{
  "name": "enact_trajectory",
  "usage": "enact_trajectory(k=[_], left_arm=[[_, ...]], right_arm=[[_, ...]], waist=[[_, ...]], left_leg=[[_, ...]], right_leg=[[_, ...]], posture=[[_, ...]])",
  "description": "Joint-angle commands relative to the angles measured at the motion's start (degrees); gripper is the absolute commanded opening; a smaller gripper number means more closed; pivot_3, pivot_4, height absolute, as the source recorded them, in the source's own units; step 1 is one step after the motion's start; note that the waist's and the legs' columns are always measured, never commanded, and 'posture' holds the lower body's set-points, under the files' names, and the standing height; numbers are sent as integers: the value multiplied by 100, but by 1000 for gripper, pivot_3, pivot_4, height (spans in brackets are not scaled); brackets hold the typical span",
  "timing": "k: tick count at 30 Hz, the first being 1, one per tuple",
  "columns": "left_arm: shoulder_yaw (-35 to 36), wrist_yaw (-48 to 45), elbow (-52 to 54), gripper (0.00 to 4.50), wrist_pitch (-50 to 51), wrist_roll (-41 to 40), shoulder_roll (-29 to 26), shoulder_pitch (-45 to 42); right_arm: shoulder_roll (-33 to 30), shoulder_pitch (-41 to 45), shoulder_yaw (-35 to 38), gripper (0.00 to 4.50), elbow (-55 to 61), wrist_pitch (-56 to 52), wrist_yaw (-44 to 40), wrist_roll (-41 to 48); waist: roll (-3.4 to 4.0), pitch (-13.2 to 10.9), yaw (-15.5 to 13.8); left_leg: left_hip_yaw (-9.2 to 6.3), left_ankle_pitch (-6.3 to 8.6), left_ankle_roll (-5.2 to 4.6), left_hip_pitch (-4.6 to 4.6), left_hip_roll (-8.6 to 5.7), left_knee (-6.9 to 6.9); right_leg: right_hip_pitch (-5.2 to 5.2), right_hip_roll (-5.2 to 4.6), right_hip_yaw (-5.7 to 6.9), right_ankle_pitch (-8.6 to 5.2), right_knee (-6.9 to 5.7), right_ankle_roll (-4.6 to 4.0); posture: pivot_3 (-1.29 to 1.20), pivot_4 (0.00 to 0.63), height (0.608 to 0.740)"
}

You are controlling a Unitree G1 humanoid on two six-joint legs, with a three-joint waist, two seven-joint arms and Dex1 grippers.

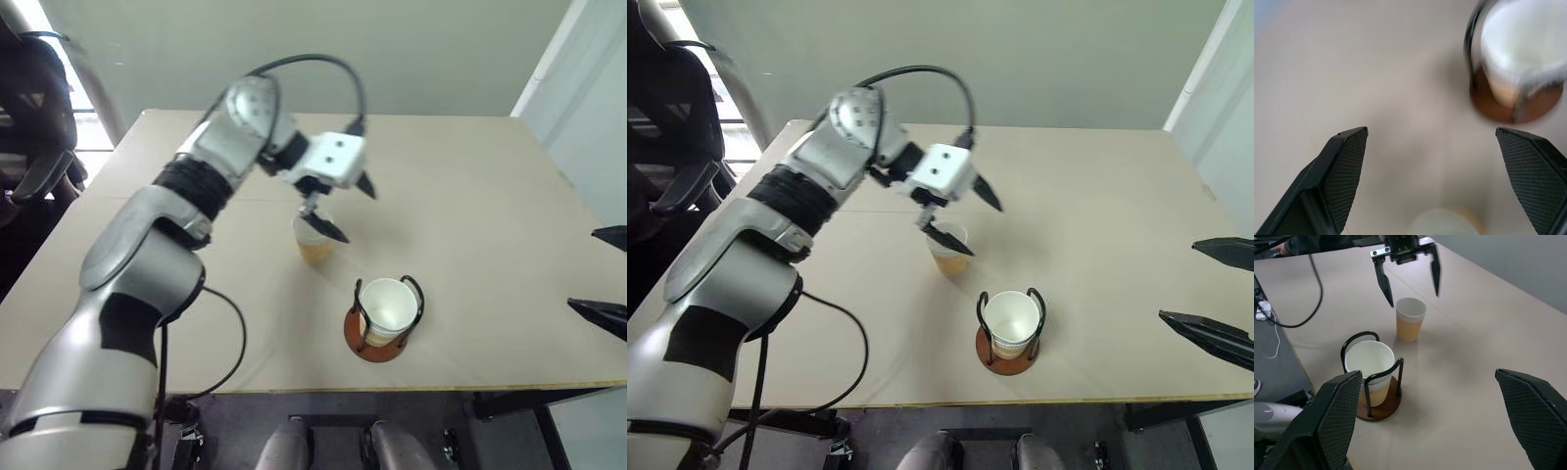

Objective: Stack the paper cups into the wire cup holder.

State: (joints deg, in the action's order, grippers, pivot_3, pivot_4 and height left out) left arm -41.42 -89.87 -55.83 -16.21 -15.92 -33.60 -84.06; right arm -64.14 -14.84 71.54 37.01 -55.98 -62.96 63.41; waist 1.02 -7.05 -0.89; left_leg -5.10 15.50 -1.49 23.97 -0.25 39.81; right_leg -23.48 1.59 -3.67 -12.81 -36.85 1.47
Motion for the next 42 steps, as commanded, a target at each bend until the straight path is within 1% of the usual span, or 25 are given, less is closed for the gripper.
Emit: enact_trajectory(k=[1, 3, 6, 10, 14, 17, 19, 22, 27, 32, 33, 35, 39, 42], left_arm=[[485, -231, -181, 4473, 67, 264, -157, 223], [635, -263, -156, 4473, 261, 240, -138, 351], [778, -263, -331, 4473, 283, 534, -29, 522], [1058, -135, -670, 4473, 143, 957, 265, 650], [1197, -256, -837, 4473, 114, 1289, 462, 754], [1225, -93, -972, 4473, -49, 1626, 554, 824], [1227, 192, -1100, 4473, -193, 1898, 636, 839], [1254, 632, -1258, 3902, -407, 2244, 759, 813], [1323, 839, -1386, 2030, -601, 2608, 780, 778], [1485, 784, -1407, 201, -653, 2737, 746, 782], [1519, 754, -1398, 7, -666, 2754, 731, 786], [1566, 574, -1301, 7, -790, 2783, 646, 770], [1693, -208, -809, 7, -722, 2446, 460, 569], [1122, -263, 287, 7, -153, 1217, 142, 424]], right_arm=[[-116, 127, -157, 4500, -99, 218, -32, -103], [-146, 191, -282, 4500, -158, 281, -43, -151], [-198, 296, -443, 4500, -221, 342, -61, -205], [-248, 386, -493, 4500, -253, 322, -97, -251], [-221, 383, -428, 4500, -157, 246, -75, -221], [-184, 338, -323, 4500, -84, 171, -66, -203], [-177, 324, -258, 4500, -50, 124, -58, -198], [-168, 321, -207, 4500, -7, 79, -46, -188], [-142, 317, -225, 4500, 12, 72, -44, -238], [-134, 325, -300, 4500, -4, 112, -43, -292], [-139, 329, -316, 4500, -15, 120, -49, -303], [-155, 315, -333, 4500, -44, 126, -90, -340], [-185, 269, -308, 4500, -78, 104, -205, -371], [-185, 265, -283, 4500, -94, 108, -236, -376]], waist=[[1, -1, -22], [0, -1, -113], [-3, -2, -195], [-4, -3, -204], [-7, -5, -199], [-7, -5, -192], [-7, -5, -192], [-8, -5, -195], [-9, -6, -187], [-9, -6, -186], [-9, -6, -186], [-9, -6, -186], [-9, -6, -186], [-11, -7, -191]], left_leg=[[-1, -1, -1, 4, 0, 3], [-3, -1, -6, 11, -1, 14], [-6, 4, -17, 16, -11, 22], [-1, 11, -31, 15, -21, 24], [5, 9, -33, 13, -20, 23], [13, 2, -35, 9, -17, 22], [16, 1, -36, 8, -17, 22], [18, -1, -41, 8, -18, 23], [40, -2, -47, 7, -17, 23], [48, -3, -50, 7, -18, 23], [50, -2, -51, 7, -18, 23], [55, -2, -53, 5, -18, 23], [59, -2, -55, 7, -18, 22], [60, -2, -57, 9, -19, 22]], right_leg=[[-1, 0, -1, 0, 1, 1], [2, 0, -3, 1, 2, 10], [5, -10, -4, 6, 9, 21], [9, -23, -4, 9, 15, 27], [9, -24, -4, 10, 15, 29], [7, -23, -4, 9, 15, 29], [7, -23, -5, 8, 15, 30], [10, -25, -10, 6, 16, 35], [5, -29, -22, 9, 15, 38], [5, -29, -29, 9, 17, 43], [5, -29, -31, 9, 17, 44], [4, -29, -36, 9, 17, 44], [-2, -28, -40, 10, 17, 45], [-1, -28, -42, 10, 18, 46]], posture=[[0, 150, 740], [0, 150, 740], [0, 150, 740], [0, 150, 740], [0, 150, 740], [0, 150, 740], [0, 150, 740], [0, 150, 740], [0, 150, 740], [0, 150, 740], [0, 150, 740], [0, 150, 740], [0, 150, 740], [0, 150, 740]])
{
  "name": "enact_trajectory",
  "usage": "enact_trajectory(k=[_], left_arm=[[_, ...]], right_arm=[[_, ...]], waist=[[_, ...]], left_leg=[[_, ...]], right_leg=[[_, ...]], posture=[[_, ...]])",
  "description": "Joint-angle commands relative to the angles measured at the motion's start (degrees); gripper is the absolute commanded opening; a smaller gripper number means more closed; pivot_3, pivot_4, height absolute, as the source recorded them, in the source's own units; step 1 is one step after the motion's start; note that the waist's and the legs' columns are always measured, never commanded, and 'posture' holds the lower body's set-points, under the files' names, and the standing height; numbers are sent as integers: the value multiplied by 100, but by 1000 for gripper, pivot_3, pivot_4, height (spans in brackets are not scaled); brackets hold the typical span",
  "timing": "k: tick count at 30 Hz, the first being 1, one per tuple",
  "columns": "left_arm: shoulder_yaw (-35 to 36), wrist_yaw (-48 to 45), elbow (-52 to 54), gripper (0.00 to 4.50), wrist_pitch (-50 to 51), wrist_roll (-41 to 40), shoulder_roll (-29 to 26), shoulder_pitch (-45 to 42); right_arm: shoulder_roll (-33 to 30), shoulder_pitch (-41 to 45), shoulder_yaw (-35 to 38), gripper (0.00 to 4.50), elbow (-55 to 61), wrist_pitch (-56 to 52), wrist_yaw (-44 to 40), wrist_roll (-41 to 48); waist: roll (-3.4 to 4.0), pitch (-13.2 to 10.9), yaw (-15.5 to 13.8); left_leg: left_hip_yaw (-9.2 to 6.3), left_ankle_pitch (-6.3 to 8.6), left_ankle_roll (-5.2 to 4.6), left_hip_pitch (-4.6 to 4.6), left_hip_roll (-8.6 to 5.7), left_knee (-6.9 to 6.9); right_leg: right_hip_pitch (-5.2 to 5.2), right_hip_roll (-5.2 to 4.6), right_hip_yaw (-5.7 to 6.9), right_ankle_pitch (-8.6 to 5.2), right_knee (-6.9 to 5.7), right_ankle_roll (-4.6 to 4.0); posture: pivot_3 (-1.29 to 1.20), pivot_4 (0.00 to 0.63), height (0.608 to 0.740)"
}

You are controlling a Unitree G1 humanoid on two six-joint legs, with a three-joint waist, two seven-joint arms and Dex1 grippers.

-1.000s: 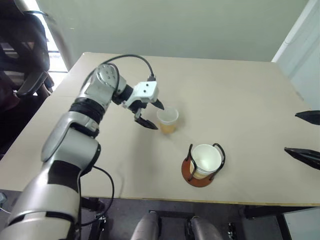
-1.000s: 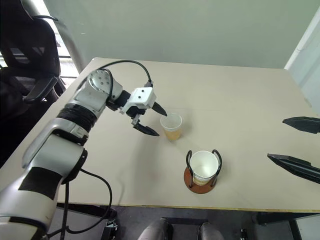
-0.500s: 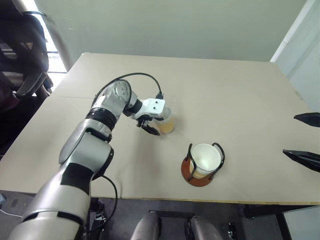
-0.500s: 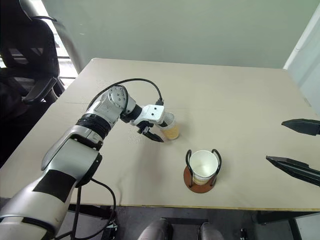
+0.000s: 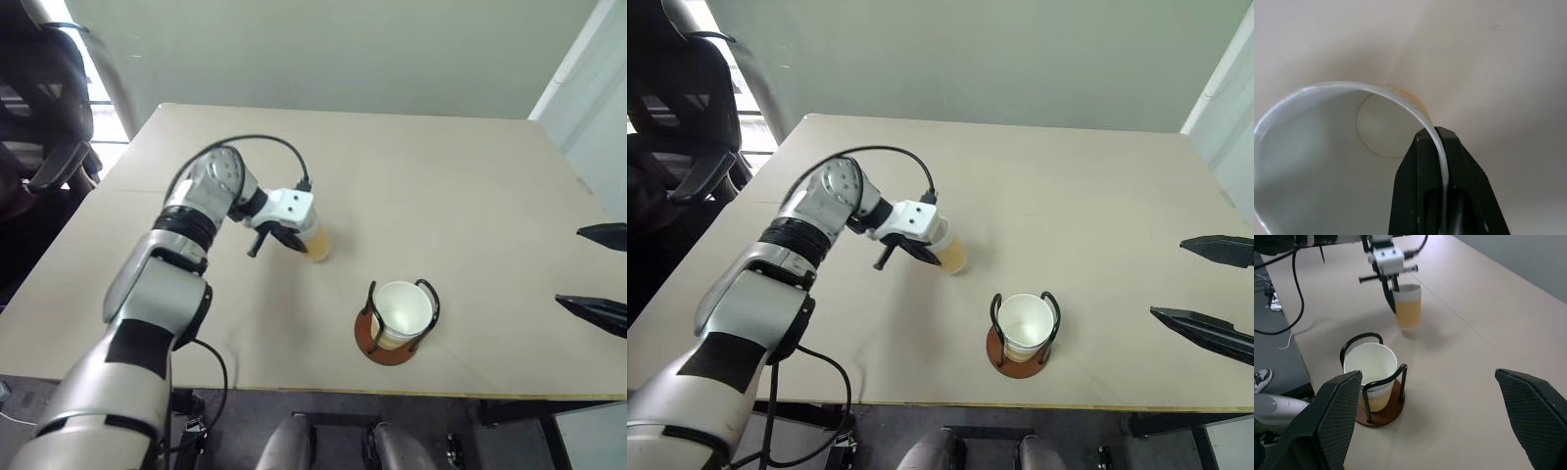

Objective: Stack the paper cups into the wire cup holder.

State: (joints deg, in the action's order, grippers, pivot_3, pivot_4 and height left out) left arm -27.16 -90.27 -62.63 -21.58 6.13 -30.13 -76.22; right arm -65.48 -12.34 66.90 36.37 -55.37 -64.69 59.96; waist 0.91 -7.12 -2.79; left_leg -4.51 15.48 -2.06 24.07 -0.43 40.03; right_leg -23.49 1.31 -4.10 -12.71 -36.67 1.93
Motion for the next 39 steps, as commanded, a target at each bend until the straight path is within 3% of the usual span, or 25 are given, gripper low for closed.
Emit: enact_trajectory(k=[1, 7, 10, 20, 24, 39], left_arm=[[-485, -223, 1424, 7, 618, -1465, -326, -435], [-1234, -223, 4080, 7, 1901, -4197, -964, -1145], [-1655, -223, 4424, 7, 2034, -4736, -972, -1325], [-2811, -223, 4814, 7, 2100, -5197, -845, -1437], [-2959, -223, 4540, 7, 2000, -4999, -627, -1440], [-3543, -223, 4663, 7, 1798, -4683, -708, -1366]], right_arm=[[-49, 13, 195, 4500, -32, 45, -80, -35], [-31, -29, 178, 4500, -22, 48, -127, -114], [-55, 44, 114, 4500, -23, 66, -68, -96], [33, 13, 279, 4500, 125, -10, 2, -70], [70, -23, 319, 4500, 179, -25, 38, -48], [126, -48, 267, 4500, 230, -6, 140, -37]], waist=[[-1, 0, -2], [-1, 0, 0], [26, 16, 9], [32, 9, 44], [31, 8, 39], [32, 8, 70]], left_leg=[[0, 1, -2, 1, 1, 0], [12, 9, -15, 8, 0, -2], [34, 21, -27, -7, 1, -5], [49, 30, -37, -15, 1, -2], [48, 29, -41, -11, -1, 4], [54, 32, -44, -7, 0, 1]], right_leg=[[2, -1, -1, 1, 3, 2], [5, -4, -14, 15, 41, 12], [17, -9, -32, 16, 57, 16], [14, -14, -40, 29, 52, 19], [18, -16, -41, 34, 54, 23], [14, -17, -42, 38, 62, 23]], posture=[[0, 150, 740], [0, 150, 740], [0, 150, 740], [0, 150, 740], [0, 150, 740], [0, 150, 740]])
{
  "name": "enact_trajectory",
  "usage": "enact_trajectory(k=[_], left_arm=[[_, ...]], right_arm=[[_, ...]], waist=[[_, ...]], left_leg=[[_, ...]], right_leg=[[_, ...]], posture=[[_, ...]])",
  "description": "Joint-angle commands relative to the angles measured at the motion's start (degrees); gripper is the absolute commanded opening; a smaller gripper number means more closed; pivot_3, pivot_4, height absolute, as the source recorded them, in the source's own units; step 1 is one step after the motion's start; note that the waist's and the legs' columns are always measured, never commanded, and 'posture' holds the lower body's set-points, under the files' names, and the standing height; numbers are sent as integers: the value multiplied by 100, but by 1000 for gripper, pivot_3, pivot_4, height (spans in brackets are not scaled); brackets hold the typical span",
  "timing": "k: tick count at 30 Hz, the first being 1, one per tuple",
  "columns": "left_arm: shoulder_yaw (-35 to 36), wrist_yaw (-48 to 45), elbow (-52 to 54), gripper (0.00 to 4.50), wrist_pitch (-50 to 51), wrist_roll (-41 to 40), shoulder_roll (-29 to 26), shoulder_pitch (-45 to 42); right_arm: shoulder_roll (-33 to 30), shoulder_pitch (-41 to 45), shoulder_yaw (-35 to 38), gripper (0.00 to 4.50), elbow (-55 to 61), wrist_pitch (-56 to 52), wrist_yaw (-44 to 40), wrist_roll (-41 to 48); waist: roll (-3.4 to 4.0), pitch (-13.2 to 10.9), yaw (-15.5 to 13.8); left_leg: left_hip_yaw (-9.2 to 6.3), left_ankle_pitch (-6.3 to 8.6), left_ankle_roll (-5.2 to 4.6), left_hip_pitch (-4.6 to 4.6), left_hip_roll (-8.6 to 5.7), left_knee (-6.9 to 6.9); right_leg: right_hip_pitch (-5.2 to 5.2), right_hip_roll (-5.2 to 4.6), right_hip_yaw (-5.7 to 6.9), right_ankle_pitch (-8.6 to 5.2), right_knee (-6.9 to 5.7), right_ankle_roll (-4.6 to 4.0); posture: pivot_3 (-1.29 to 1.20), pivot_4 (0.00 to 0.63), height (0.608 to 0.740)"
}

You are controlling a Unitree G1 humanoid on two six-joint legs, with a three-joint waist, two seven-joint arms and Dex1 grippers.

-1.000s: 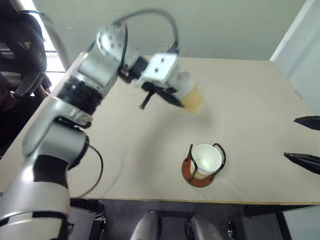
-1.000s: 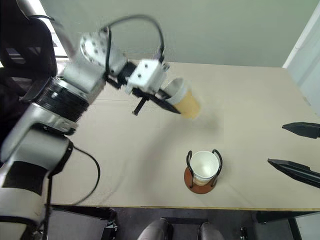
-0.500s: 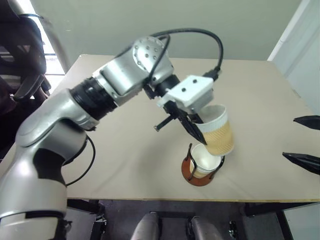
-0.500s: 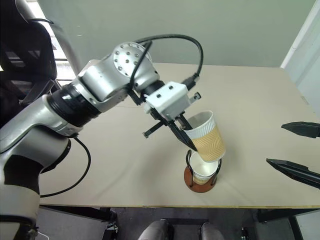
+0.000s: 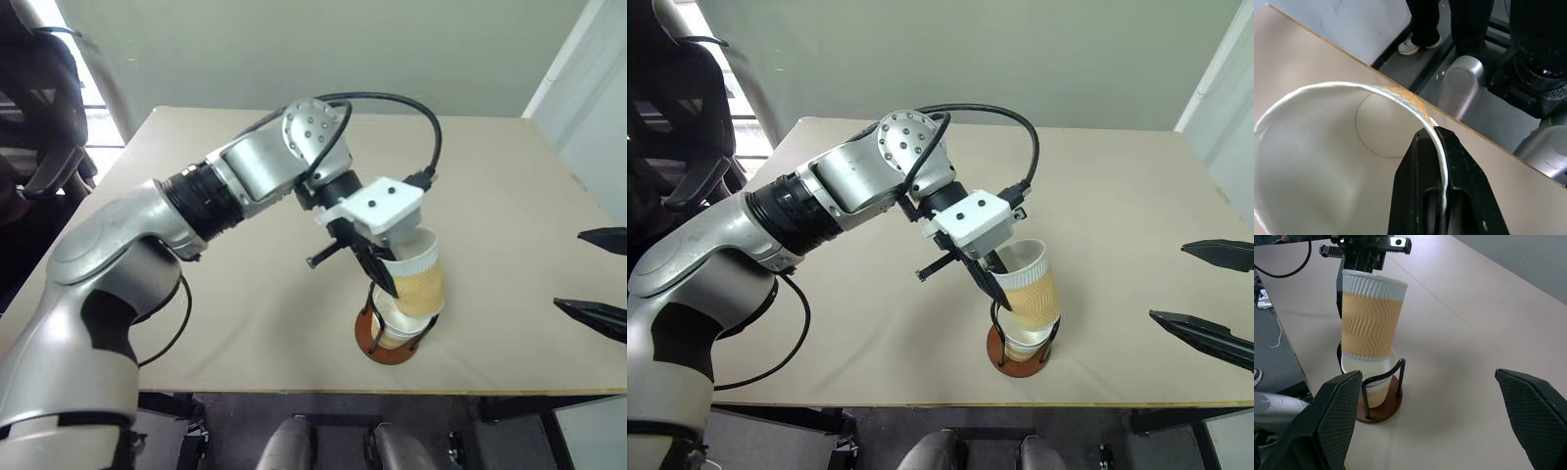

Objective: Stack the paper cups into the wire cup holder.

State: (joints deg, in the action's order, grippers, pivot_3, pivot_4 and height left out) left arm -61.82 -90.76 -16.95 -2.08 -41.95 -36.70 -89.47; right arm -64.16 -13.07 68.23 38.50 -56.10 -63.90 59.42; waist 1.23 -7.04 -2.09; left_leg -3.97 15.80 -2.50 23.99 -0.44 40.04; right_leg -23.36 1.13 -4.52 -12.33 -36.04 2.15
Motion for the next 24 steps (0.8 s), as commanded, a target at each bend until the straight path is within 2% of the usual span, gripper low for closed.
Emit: enact_trajectory(k=[1, 16, 19, 24], left_arm=[[-135, -174, 99, 7, -200, 178, -53, -30], [-270, -174, -5, 7, -538, 492, 102, 100], [-228, -174, 31, 587, -553, 503, 128, 134], [-19, -174, -94, 2306, -667, 595, 265, 214]], right_arm=[[-1, 28, 112, 4500, 22, 76, 74, 13], [129, -63, 126, 4500, 134, 110, 171, 48], [174, -94, 103, 4500, 165, 137, 196, 49], [216, -124, 65, 4500, 187, 182, 217, 46]], waist=[[0, 0, 0], [-1, 0, -2], [-1, 0, -2], [-1, 0, -2]], left_leg=[[0, 0, 0, 0, 0, 0], [0, 1, -1, 2, 0, 0], [0, 1, -1, 2, 0, 0], [0, 1, -1, 2, -1, 0]], right_leg=[[0, 0, 0, 0, 0, 0], [0, 0, 0, 0, 1, 1], [0, 0, 0, 0, 1, 1], [2, -1, 0, 1, 3, 2]], posture=[[0, 150, 740], [0, 150, 740], [0, 150, 740], [0, 150, 740]])
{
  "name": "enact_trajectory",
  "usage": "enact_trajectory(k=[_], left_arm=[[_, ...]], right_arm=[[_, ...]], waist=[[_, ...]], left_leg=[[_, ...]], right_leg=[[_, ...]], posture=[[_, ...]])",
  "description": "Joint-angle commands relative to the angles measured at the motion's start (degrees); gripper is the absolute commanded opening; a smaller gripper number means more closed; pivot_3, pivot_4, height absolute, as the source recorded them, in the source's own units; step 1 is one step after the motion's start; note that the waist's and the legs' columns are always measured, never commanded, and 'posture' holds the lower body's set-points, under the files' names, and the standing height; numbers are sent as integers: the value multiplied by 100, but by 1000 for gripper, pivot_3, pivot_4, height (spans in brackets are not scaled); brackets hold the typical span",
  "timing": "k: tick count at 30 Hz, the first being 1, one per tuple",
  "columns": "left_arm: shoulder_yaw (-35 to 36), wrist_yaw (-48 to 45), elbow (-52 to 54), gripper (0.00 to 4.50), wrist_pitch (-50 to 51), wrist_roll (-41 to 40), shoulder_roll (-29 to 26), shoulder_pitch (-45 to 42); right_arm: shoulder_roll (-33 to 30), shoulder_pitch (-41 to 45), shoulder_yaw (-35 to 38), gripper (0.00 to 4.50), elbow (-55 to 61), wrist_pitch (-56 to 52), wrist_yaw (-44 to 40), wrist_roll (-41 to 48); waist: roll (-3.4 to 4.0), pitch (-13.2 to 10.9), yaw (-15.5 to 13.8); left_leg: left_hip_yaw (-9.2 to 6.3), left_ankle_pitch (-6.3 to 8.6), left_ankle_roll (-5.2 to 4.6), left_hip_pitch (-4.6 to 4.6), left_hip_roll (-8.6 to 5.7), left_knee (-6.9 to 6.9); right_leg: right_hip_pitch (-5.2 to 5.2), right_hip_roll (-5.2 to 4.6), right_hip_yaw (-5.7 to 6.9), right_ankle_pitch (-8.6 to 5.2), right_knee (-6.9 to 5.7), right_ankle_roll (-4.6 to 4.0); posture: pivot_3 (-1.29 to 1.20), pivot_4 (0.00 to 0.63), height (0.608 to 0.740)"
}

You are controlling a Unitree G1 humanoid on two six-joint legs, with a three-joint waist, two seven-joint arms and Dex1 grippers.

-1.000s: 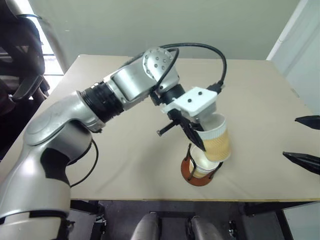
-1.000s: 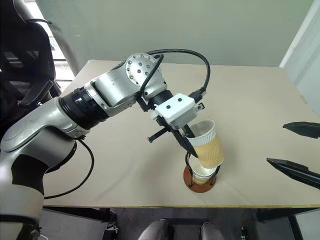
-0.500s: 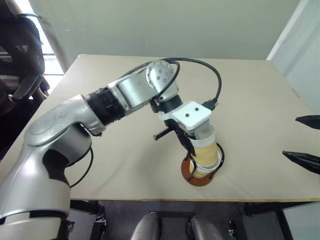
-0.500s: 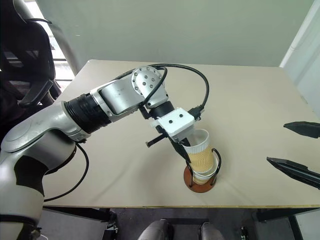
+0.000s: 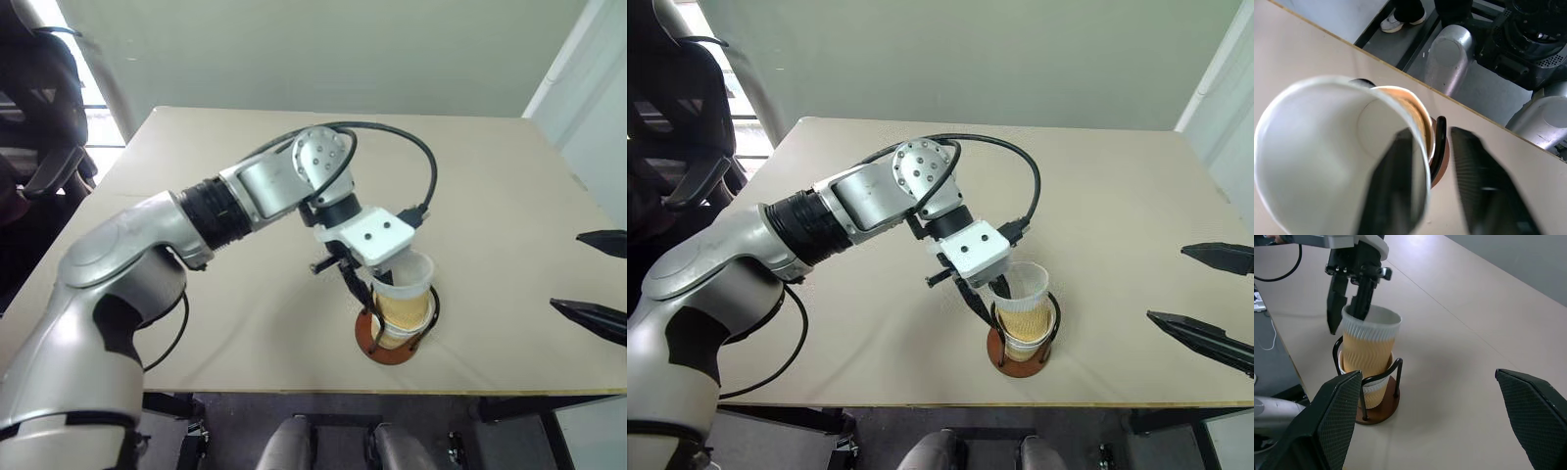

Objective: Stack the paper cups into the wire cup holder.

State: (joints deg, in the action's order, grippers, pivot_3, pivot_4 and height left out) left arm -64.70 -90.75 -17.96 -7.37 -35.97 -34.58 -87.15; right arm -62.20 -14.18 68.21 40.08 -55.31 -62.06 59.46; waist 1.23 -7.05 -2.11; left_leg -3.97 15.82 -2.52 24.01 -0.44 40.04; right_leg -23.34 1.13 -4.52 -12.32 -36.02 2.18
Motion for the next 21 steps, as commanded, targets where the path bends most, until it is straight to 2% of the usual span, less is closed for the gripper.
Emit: enact_trajectory(k=[1, 6, 10, 13, 17, 21], left_arm=[[324, -175, -20, 2645, -153, 8, 77, 3], [1011, -175, -446, 4482, 70, 138, 296, 154], [2056, -6, -971, 4482, 580, 429, 463, 347], [2904, 172, -1090, 4482, 1262, 415, 229, 599], [3874, 581, -385, 4482, 2213, 355, -643, 1853], [4867, 1415, 891, 4482, 3101, 260, -1548, 3746]], right_arm=[[20, -14, 55, 4500, 26, 113, 38, 39], [-92, 100, -233, 4500, -159, 279, -9, -35], [-235, 267, -638, 4500, -388, 490, -86, -175], [-361, 450, -1110, 4500, -576, 678, -161, -287], [-524, 777, -2003, 4500, -1127, 1027, -309, -644], [-609, 1248, -2861, 4500, -1829, 1360, -611, -932]], waist=[[0, 0, 0], [0, 0, 3], [2, 0, 7], [5, 1, 29], [30, 18, 138], [40, 24, 195]], left_leg=[[0, 0, 0, 0, 0, 0], [0, 0, 0, 0, 0, 0], [3, -1, 0, -1, 0, 0], [3, -2, 1, -1, 1, -1], [9, -19, 26, -12, 1, -4], [13, -58, 85, -20, 4, -11]], right_leg=[[0, 0, 0, 0, 0, 0], [-1, 0, 0, 1, 0, 1], [-1, 0, 0, 2, -1, 3], [-4, 1, 0, 2, 0, 4], [-6, 5, -6, 3, -2, 4], [-10, 12, -12, -2, -4, 11]], posture=[[0, 150, 740], [0, 150, 740], [0, 150, 740], [0, 150, 740], [0, 150, 740], [0, 150, 740]])
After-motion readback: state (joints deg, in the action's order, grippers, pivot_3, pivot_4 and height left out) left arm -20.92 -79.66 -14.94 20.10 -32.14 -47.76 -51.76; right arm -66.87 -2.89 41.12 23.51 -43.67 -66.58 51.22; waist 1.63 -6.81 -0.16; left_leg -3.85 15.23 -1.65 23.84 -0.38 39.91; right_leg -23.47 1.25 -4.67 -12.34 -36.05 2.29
